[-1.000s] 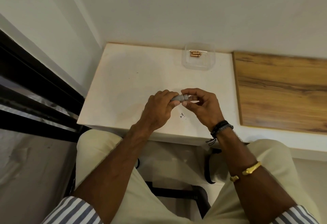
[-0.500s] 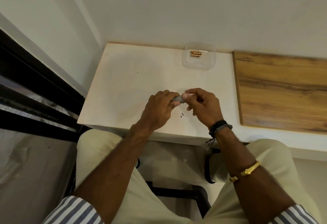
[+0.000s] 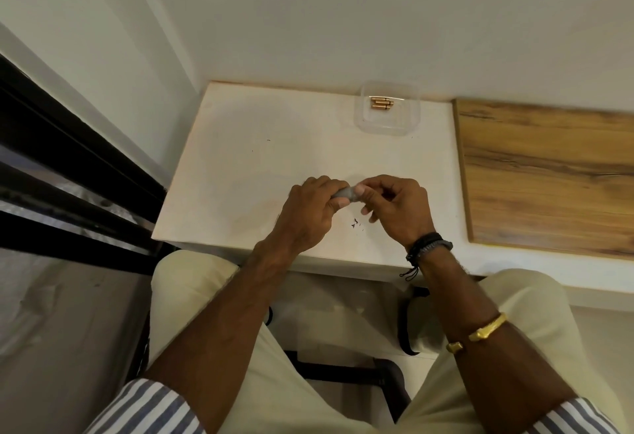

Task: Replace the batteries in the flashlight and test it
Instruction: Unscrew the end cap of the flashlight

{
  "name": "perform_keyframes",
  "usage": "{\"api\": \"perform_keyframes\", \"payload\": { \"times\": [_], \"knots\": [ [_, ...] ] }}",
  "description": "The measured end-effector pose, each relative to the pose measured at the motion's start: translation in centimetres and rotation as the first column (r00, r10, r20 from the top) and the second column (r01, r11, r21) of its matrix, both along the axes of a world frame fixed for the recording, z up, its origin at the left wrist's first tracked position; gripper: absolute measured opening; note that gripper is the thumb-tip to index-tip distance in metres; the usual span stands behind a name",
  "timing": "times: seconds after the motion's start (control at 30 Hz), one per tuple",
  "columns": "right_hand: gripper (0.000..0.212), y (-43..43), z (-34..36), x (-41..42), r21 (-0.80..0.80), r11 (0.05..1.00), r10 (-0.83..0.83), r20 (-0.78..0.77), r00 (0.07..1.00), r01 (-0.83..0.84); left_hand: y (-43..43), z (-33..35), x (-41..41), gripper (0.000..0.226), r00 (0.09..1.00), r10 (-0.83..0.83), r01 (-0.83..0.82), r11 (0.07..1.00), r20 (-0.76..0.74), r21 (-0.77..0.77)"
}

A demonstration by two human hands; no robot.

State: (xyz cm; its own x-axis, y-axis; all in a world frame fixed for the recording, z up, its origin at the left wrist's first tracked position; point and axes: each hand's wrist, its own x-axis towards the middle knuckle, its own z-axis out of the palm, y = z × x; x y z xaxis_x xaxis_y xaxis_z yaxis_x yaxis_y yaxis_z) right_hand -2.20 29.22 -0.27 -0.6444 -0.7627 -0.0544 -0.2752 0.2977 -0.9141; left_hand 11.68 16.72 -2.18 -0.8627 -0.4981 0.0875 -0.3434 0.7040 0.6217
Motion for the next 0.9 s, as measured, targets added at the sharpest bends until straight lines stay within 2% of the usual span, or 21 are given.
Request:
{"api": "perform_keyframes", "payload": {
  "times": [0.1, 0.23, 0.33, 0.43, 0.53, 0.6, 0.7, 0.9],
  "knots": [
    [0.016, 0.3, -0.5, -0.3, -0.024, 1.0, 0.011, -0.045, 0.999, -0.012, 0.0, 0.0, -0.2, 0.036, 1.0, 0.002, -0.002, 1.0, -0.003, 0.015],
    [0.029, 0.8, -0.4, -1.0, -0.1, 0.995, 0.014, -0.058, 0.998, -0.02, -0.6, -0.6, 0.0, 0.038, 1.0, 0.027, -0.026, 0.999, -0.015, 0.045],
    [0.028, 0.9, -0.5, -1.3, -0.13, 0.991, -0.02, 0.07, 0.997, 0.03, -0.7, -0.8, 0.1, 0.035, 0.997, 0.052, -0.048, 0.997, -0.056, 0.065],
    [0.037, 0.7, -0.7, -0.9, -0.126, 0.99, -0.03, 0.216, 0.976, 0.059, -0.5, -0.9, 0.0, 0.03, 0.992, 0.062, -0.051, 0.993, -0.113, 0.105],
    [0.026, 0.4, -1.2, -0.9, -0.121, 0.98, -0.115, 0.292, 0.95, 0.156, -0.4, -0.8, 0.1, 0.026, 0.98, 0.079, -0.043, 0.98, -0.181, 0.194],
    [0.017, 0.0, -1.6, -1.2, -0.082, 0.961, -0.237, 0.24, 0.942, 0.262, -0.3, -0.5, 0.2, 0.024, 0.97, 0.108, -0.048, 0.964, -0.218, 0.263],
    [0.012, -0.5, -2.4, -1.7, -0.045, 0.934, -0.352, 0.063, 0.934, 0.355, 0.1, -0.3, 0.1, 0.024, 0.954, 0.147, -0.06, 0.949, -0.263, 0.309],
    [0.011, -1.8, -4.8, -2.4, 0.108, 0.906, -0.38, -0.221, 0.898, 0.41, 0.3, -0.8, -0.3, 0.024, 0.951, 0.169, -0.086, 0.95, -0.261, 0.3]
  ]
}}
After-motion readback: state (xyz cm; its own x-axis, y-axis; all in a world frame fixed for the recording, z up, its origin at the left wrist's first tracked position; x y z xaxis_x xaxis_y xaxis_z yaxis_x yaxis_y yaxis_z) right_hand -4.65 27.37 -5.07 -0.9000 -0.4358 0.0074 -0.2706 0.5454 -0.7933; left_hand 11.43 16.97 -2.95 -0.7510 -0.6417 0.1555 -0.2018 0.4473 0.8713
